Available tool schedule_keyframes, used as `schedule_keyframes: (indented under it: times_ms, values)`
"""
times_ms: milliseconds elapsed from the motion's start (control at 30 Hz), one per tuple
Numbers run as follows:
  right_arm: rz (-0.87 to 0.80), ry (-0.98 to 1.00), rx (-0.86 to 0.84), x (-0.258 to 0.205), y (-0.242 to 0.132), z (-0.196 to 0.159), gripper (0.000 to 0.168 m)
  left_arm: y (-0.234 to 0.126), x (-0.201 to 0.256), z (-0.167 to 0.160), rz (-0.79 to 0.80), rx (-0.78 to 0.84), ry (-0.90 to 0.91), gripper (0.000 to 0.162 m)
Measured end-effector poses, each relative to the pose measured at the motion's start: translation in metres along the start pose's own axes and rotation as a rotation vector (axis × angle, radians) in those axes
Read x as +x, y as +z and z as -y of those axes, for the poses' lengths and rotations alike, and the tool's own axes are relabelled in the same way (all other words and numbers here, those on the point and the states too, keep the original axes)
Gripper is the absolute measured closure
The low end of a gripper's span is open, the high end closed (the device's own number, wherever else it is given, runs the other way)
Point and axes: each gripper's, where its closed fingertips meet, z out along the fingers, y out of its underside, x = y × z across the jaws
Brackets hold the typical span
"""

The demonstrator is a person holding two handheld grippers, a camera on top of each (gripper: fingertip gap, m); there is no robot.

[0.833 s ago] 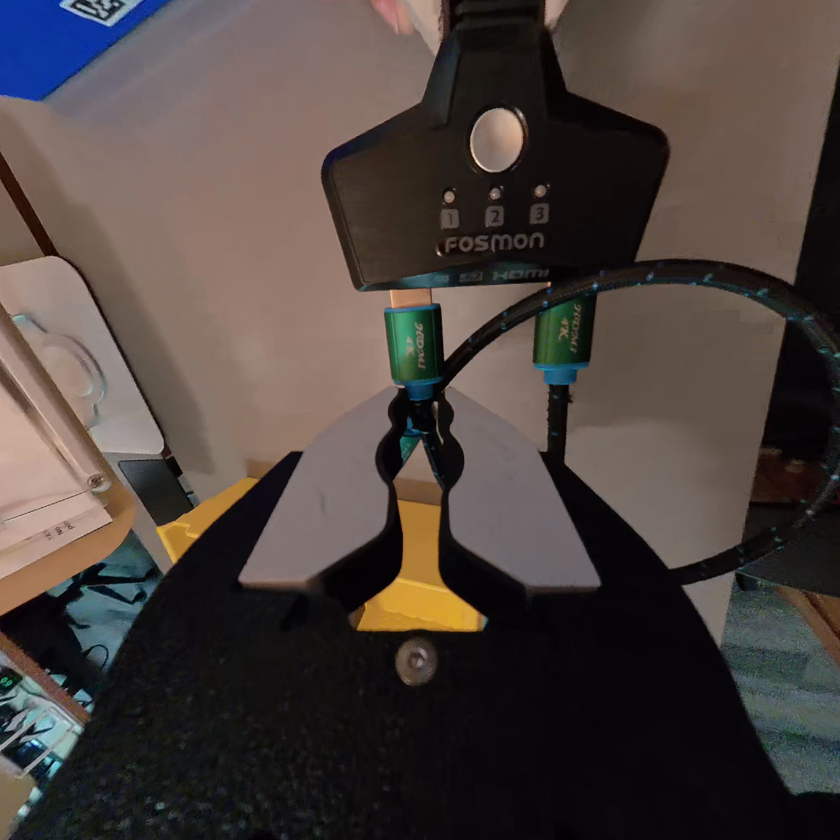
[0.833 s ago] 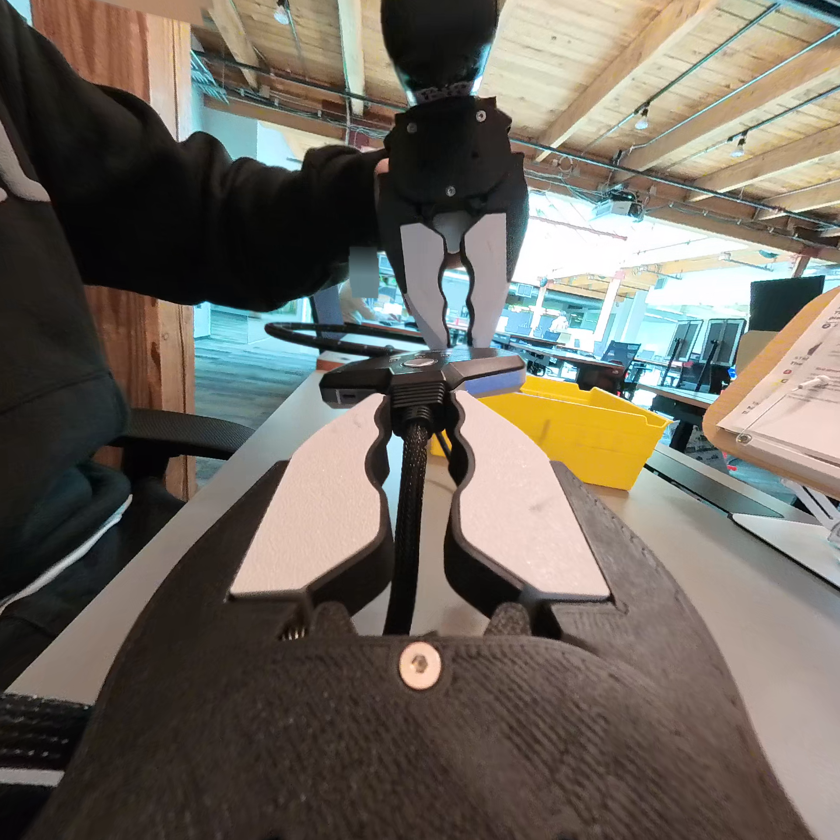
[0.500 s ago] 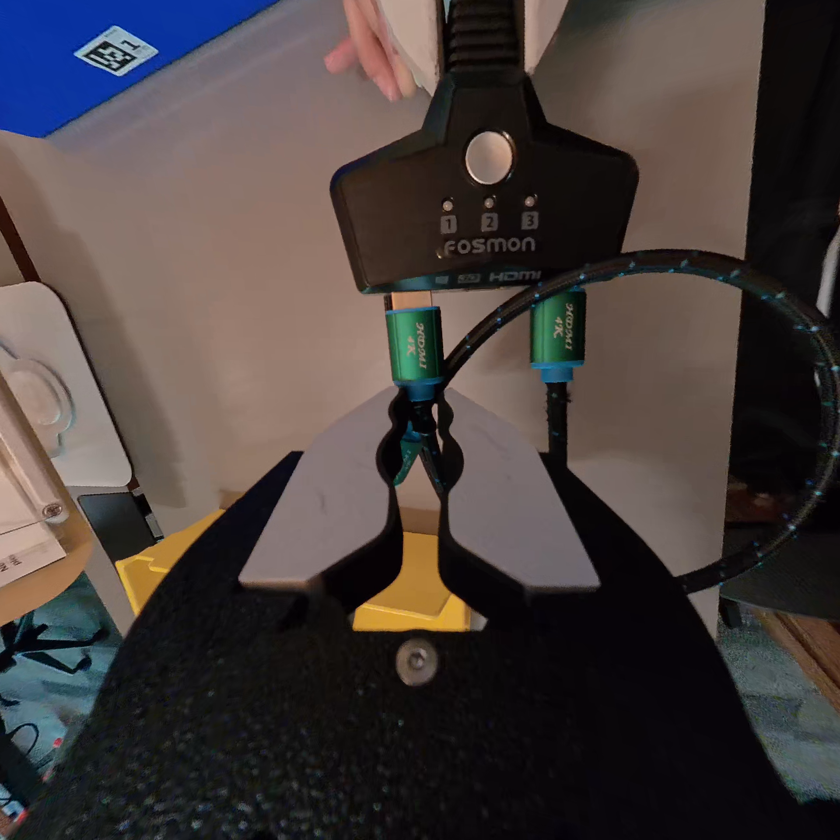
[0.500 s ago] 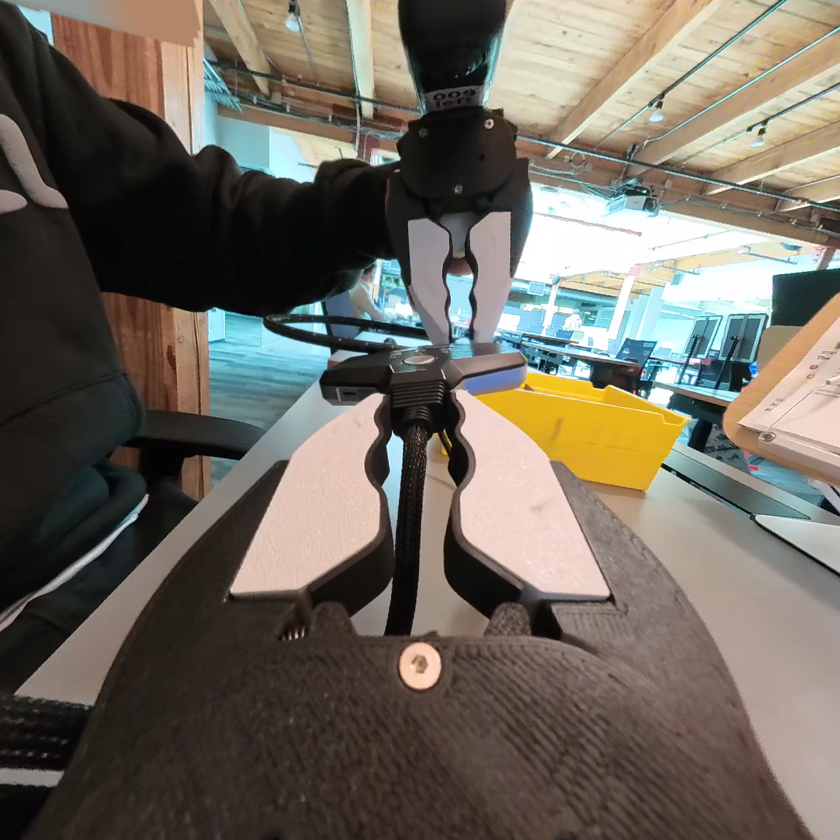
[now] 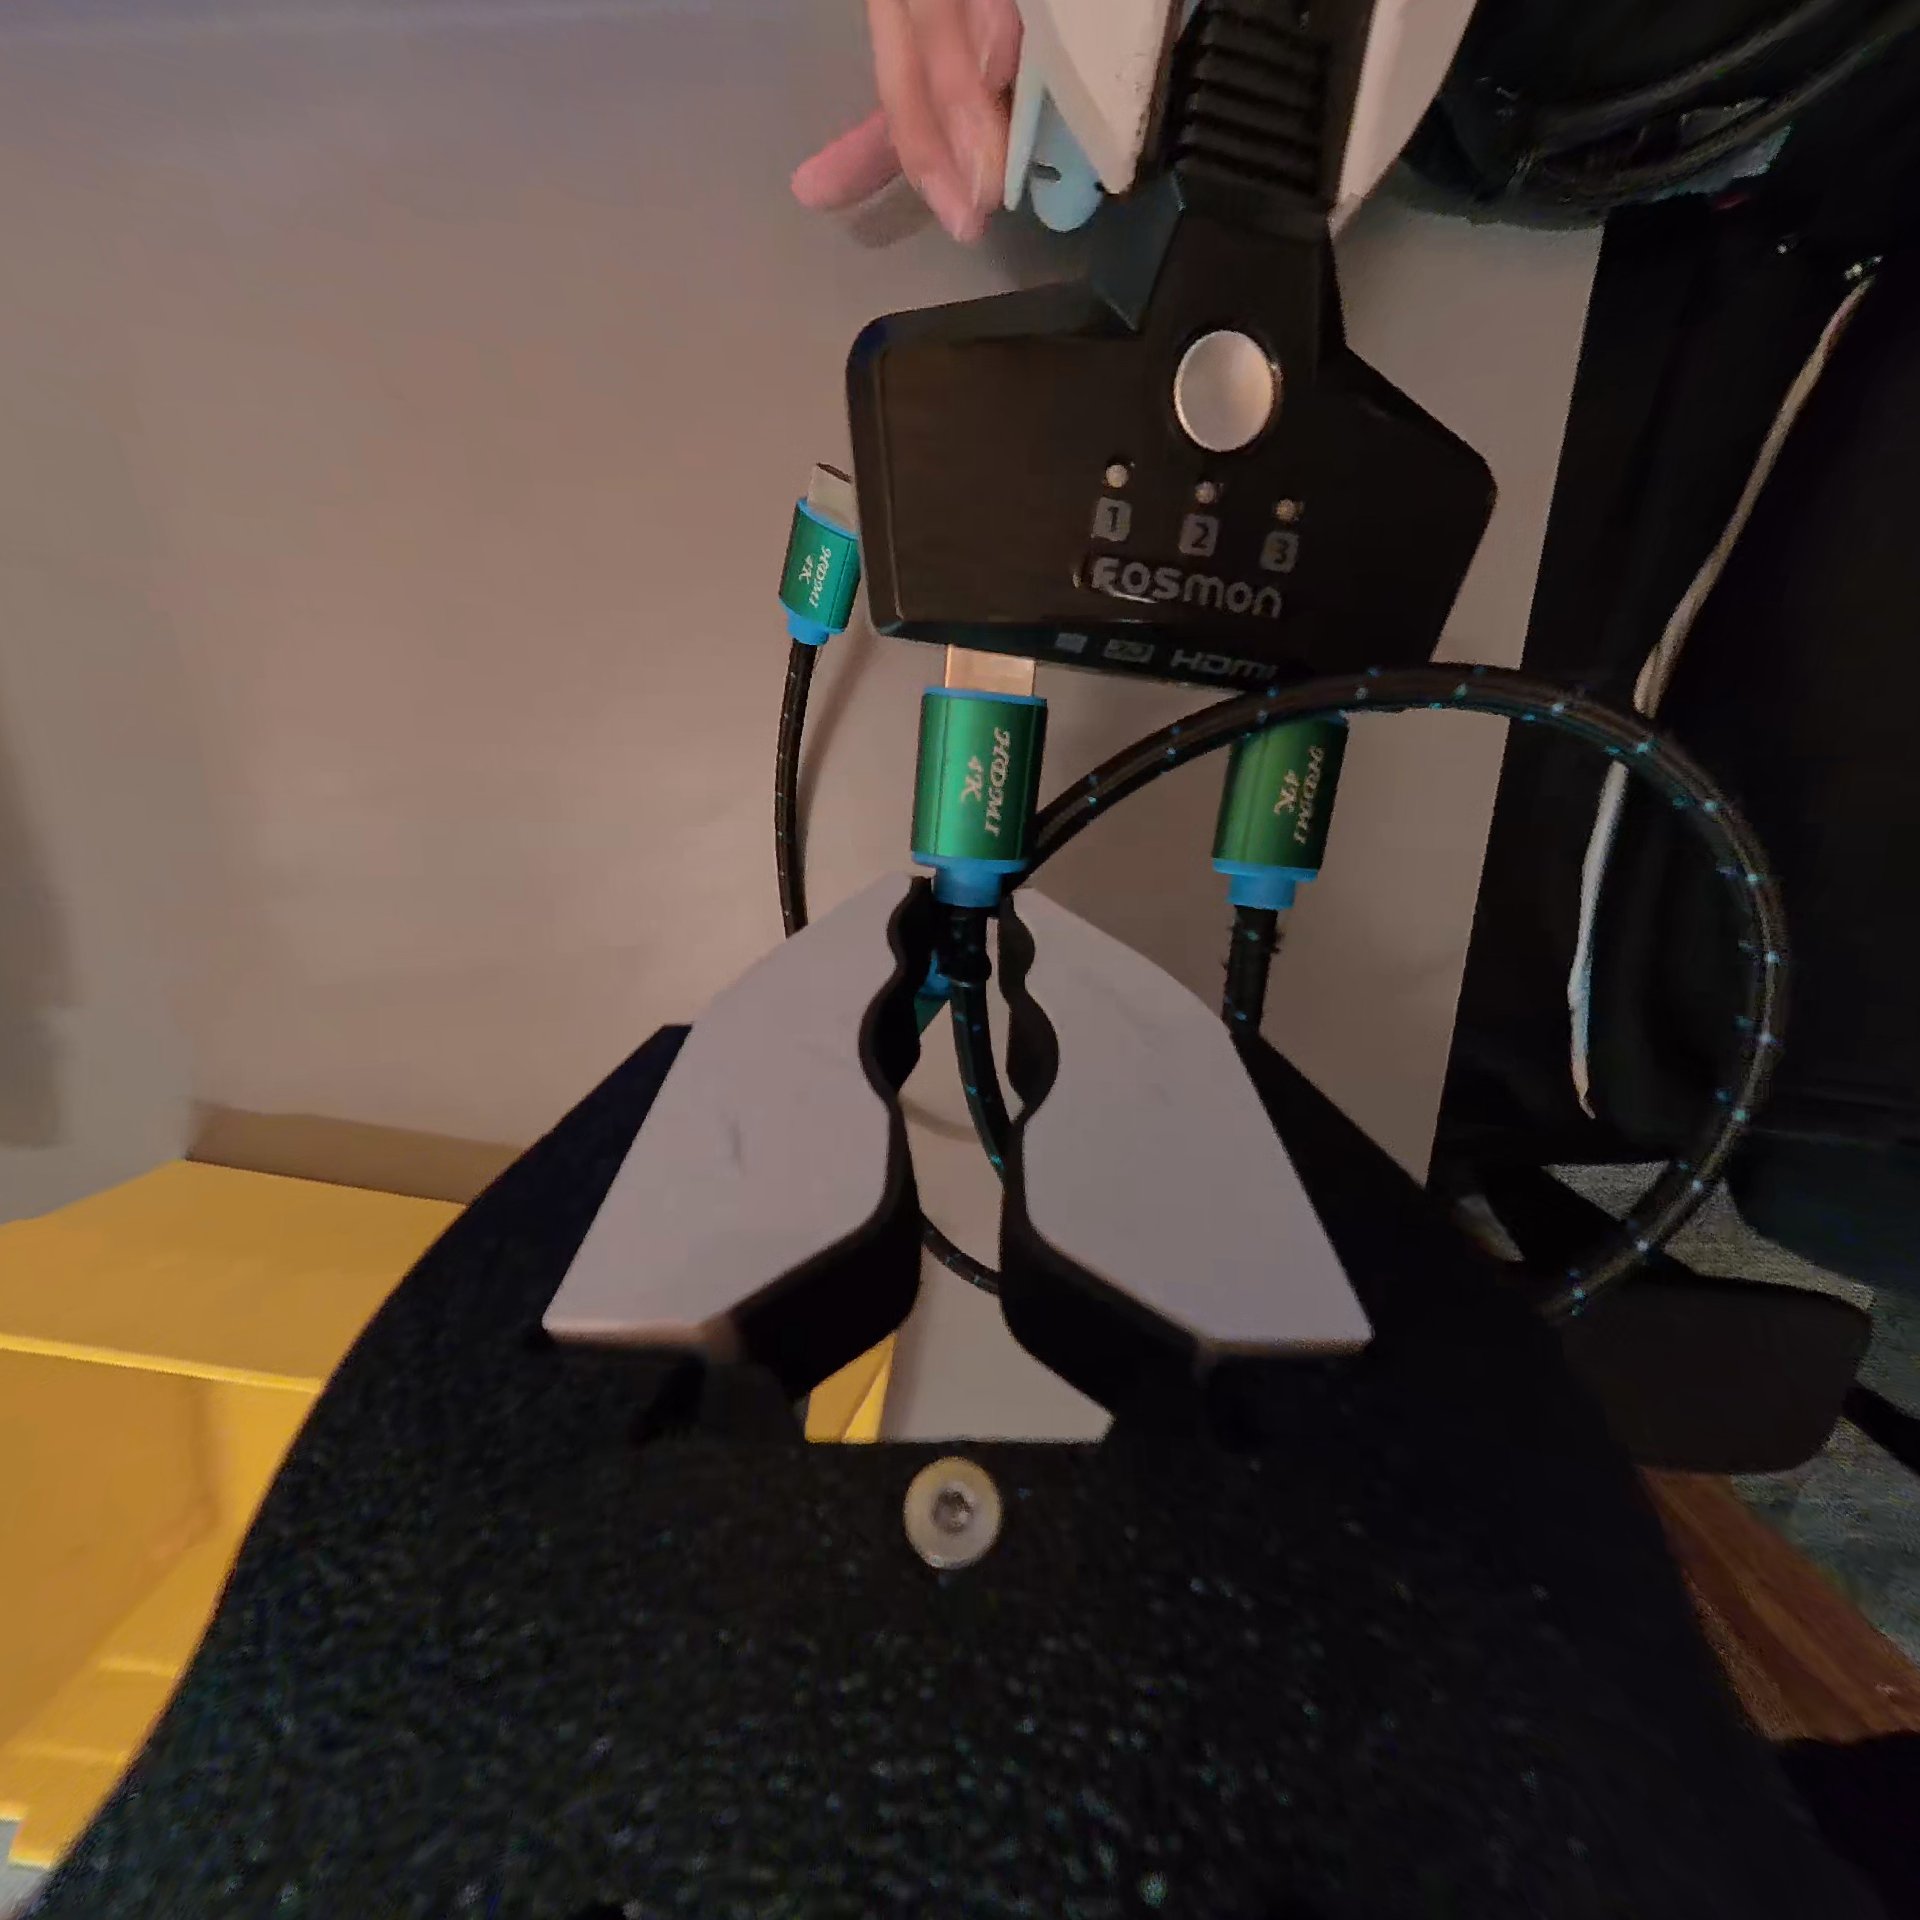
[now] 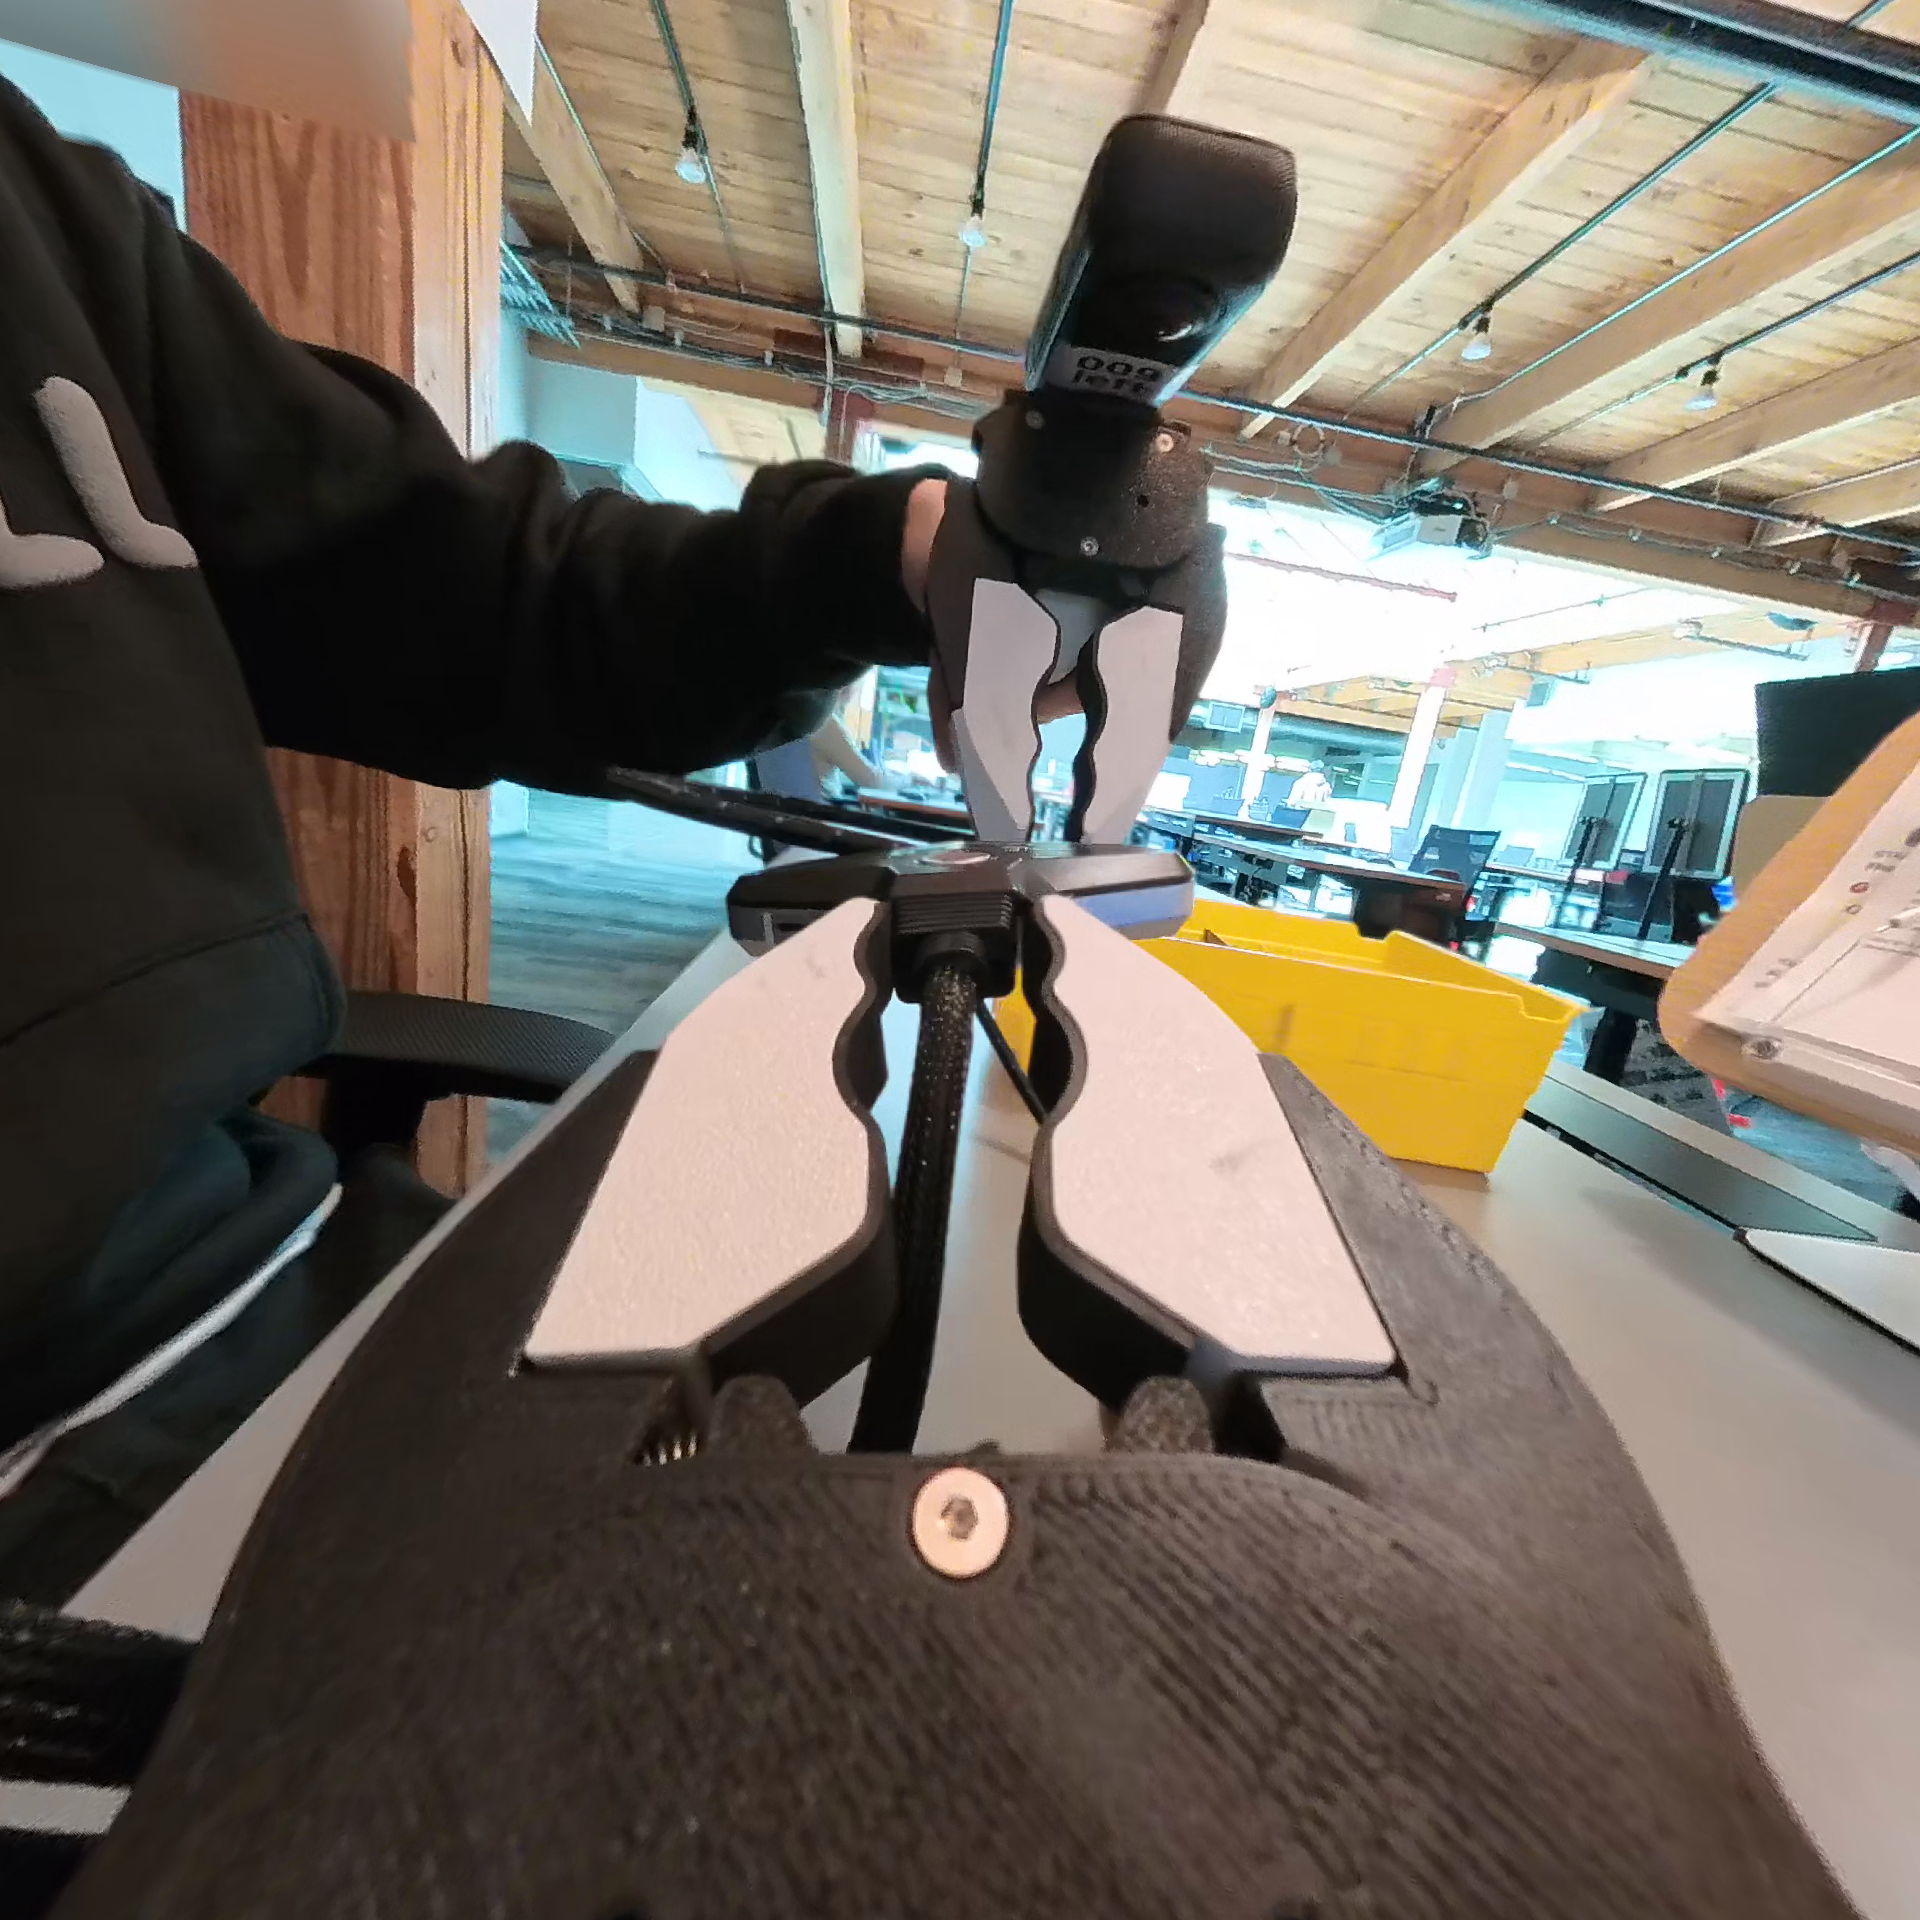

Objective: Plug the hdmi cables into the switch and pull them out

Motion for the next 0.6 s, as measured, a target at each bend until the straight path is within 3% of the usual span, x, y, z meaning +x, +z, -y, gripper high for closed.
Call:
schedule_keyframes:
  times_ms: [33,267,467,600]
  values:
    - [-0.004,-0.012,-0.018,0.0,-0.001,-0.001,0.146,-0.001,0.0,0.001,0.005,0.009,0.039,0.151]
    - [-0.046,0.094,0.072,0.012,-0.011,0.015,0.145,-0.018,-0.011,0.028,0.204,0.231,0.248,0.147]
    - [0.004,0.063,0.13,0.003,-0.009,0.023,0.146,-0.021,0.001,0.028,0.043,0.302,0.114,0.152]
    - [0.011,0.052,0.124,0.002,-0.009,0.022,0.146,-0.021,0.003,0.027,0.044,0.311,0.126,0.151]
